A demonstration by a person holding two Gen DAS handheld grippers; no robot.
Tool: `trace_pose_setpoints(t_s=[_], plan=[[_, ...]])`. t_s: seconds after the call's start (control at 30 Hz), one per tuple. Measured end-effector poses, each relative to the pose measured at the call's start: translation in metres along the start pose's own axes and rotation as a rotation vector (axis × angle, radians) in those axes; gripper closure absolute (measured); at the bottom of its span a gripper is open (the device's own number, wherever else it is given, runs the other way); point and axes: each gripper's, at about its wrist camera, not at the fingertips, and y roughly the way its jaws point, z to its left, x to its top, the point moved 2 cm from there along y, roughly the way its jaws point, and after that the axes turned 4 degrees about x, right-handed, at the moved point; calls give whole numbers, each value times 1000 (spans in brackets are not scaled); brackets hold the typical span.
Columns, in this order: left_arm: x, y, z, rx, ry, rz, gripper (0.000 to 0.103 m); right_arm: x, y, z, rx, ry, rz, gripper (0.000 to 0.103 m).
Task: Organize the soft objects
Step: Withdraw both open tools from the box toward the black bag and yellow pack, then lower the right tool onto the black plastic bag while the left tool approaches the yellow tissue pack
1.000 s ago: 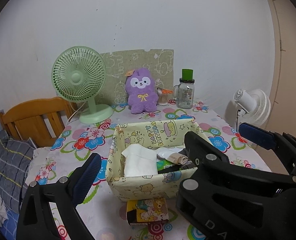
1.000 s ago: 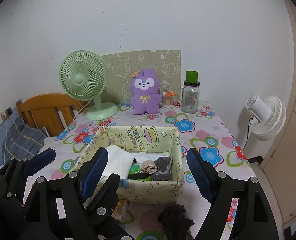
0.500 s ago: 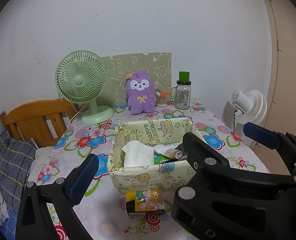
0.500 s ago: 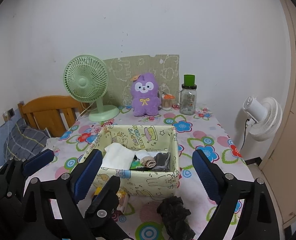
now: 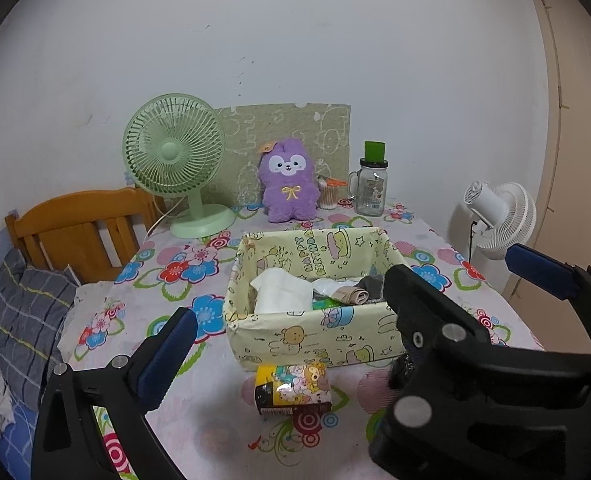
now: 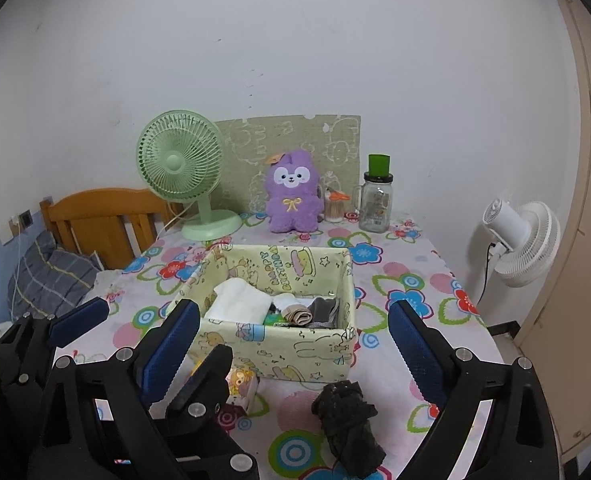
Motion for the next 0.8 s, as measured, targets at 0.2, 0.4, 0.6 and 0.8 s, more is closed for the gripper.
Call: trace_pose_setpoints(t_s=[0.2, 0.4, 0.6, 0.8], plan=[[-7, 0, -1, -13, -1, 10, 0, -5, -1, 1, -6, -11, 6, 6], [-15, 4, -4, -35, -1, 26, 0, -15, 2, -2, -8, -12, 22, 6], [-23, 9, -6, -38, 1, 45, 0, -24, 7, -4, -13, -5, 31, 6], [-28, 14, -8, -38, -11, 62, 0, -30, 10, -6, -24, 12, 39, 6]])
